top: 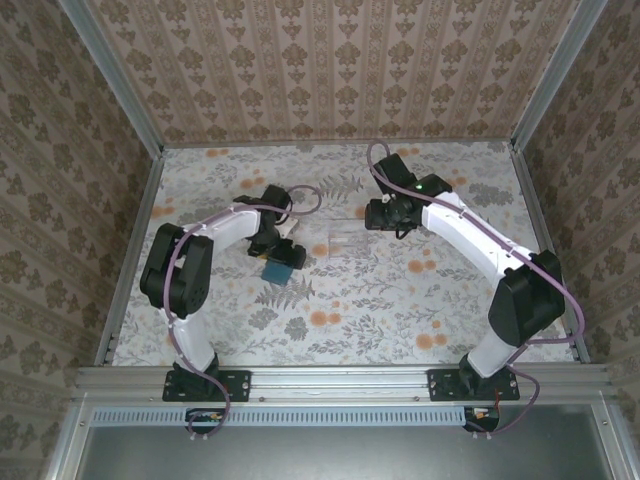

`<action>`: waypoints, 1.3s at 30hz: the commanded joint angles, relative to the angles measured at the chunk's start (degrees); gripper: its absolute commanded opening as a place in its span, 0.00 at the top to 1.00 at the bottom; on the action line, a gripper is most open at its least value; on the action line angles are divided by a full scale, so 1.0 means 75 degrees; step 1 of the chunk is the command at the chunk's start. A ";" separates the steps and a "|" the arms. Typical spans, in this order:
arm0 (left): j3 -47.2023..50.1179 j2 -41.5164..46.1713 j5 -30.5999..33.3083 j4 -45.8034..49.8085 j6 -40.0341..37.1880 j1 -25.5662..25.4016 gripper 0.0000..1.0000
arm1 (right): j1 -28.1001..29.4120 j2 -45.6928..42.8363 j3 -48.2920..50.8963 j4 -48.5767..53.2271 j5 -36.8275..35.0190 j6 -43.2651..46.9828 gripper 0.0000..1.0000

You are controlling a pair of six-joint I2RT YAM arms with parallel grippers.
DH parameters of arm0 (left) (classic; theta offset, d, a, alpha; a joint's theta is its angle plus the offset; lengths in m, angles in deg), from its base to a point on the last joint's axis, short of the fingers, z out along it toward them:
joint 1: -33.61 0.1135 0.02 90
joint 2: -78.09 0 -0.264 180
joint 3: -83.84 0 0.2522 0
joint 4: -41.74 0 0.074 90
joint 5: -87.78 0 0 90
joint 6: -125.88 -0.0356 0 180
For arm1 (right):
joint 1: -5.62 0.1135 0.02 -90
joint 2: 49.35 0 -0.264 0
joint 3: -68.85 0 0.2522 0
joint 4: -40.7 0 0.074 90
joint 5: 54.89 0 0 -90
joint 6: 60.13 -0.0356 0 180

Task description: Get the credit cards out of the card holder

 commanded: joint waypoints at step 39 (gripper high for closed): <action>0.0714 0.2006 0.1219 0.1136 0.3849 -0.3099 0.41 | -0.0017 -0.1485 0.1930 -0.0580 0.1179 0.0066 0.49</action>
